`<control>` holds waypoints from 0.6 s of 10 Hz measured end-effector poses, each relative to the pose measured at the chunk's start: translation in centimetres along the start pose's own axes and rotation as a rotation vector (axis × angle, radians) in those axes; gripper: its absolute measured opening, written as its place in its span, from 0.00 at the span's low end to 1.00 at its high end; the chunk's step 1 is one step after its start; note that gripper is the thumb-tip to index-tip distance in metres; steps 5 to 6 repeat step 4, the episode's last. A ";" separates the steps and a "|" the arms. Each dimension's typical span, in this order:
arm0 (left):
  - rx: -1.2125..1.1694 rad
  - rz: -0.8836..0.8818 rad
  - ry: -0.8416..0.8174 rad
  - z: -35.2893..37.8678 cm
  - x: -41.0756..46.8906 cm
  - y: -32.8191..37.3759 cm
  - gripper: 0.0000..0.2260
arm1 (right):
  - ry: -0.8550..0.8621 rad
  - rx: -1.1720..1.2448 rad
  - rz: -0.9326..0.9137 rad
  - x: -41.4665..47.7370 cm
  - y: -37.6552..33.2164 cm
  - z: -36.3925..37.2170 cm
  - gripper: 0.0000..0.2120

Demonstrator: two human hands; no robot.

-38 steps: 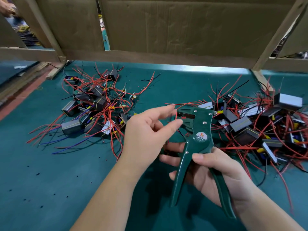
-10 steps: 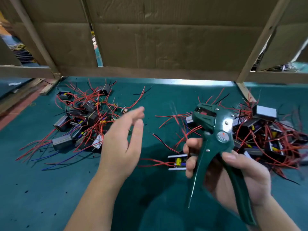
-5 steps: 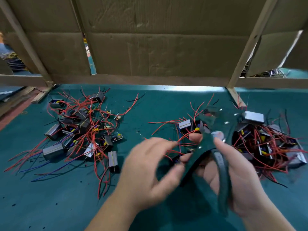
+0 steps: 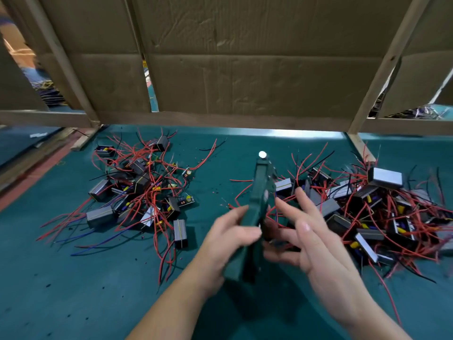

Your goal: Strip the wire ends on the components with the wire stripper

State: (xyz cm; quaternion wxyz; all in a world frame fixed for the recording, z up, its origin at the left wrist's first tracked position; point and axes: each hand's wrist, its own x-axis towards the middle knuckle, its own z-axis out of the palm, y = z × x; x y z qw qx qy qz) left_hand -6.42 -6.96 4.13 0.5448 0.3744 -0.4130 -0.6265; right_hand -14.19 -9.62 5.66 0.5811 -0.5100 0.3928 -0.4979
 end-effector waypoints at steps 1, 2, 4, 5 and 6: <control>0.072 0.021 0.152 -1.6 -0.3 1.6 0.27 | 0.031 -0.131 -0.177 -3.8 -1.2 -8.0 0.09; 0.471 0.170 0.326 -3.5 -1.4 1.7 0.22 | 0.067 -0.190 -0.290 -3.5 -1.1 -9.7 0.13; 1.537 0.046 0.566 -4.9 -3.1 -1.7 0.38 | 0.120 -0.192 -0.603 -4.3 -4.3 -10.3 0.14; 1.537 0.046 0.566 -4.9 -3.1 -1.7 0.38 | 0.120 -0.192 -0.603 -4.3 -4.3 -10.3 0.14; 1.537 0.046 0.566 -4.9 -3.1 -1.7 0.38 | 0.120 -0.192 -0.603 -4.3 -4.3 -10.3 0.14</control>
